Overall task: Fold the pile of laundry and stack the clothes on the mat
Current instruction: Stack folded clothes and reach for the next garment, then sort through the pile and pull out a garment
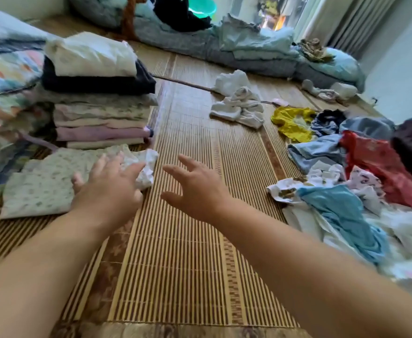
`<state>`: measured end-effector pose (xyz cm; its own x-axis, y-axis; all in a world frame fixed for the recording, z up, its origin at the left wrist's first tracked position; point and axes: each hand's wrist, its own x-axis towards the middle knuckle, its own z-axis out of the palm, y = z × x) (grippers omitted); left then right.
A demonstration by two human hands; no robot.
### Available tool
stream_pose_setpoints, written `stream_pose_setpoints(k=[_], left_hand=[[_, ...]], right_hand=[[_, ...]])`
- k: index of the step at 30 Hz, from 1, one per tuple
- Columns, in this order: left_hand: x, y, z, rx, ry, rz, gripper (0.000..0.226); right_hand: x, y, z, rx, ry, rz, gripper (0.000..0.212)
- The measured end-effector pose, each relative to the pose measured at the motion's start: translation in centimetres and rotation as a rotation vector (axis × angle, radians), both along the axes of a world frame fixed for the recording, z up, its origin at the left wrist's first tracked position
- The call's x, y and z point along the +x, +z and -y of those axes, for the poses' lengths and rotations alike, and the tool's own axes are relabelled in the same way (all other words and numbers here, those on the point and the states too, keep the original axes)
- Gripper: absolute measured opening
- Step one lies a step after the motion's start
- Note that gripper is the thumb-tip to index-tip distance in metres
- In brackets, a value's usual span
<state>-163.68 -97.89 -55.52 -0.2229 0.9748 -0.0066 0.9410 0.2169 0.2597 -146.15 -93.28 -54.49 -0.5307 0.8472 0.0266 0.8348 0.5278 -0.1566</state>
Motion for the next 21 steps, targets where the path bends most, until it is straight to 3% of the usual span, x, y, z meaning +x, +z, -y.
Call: stream_pose_setpoints(k=[5,12,16,18,21], left_hand=[[6.6,1.7,2.2,0.026,-0.307,-0.038,0.069],[17.5,1.3,4.9,-0.07,-0.682,-0.192,0.069],[24.7,3.0,2.2,-0.049,-0.719,-0.015,0.068],[28.4,4.0,0.5,-0.046,-0.697,0.096,0.069],[32.9,4.5,-1.6,-0.067,-0.702,0.202,0.068]], right_hand=[[12.4,0.9,4.6,-0.078,-0.236,0.044,0.061],[25.6,1.3,7.5,-0.045,-0.543,-0.101,0.056],[30.6,1.5,5.4,-0.004,-0.819,-0.299,0.056],[32.9,1.2,4.6,-0.086,-0.948,-0.245,0.047],[34.5,0.1,4.0,-0.189,-0.956,-0.119,0.024]])
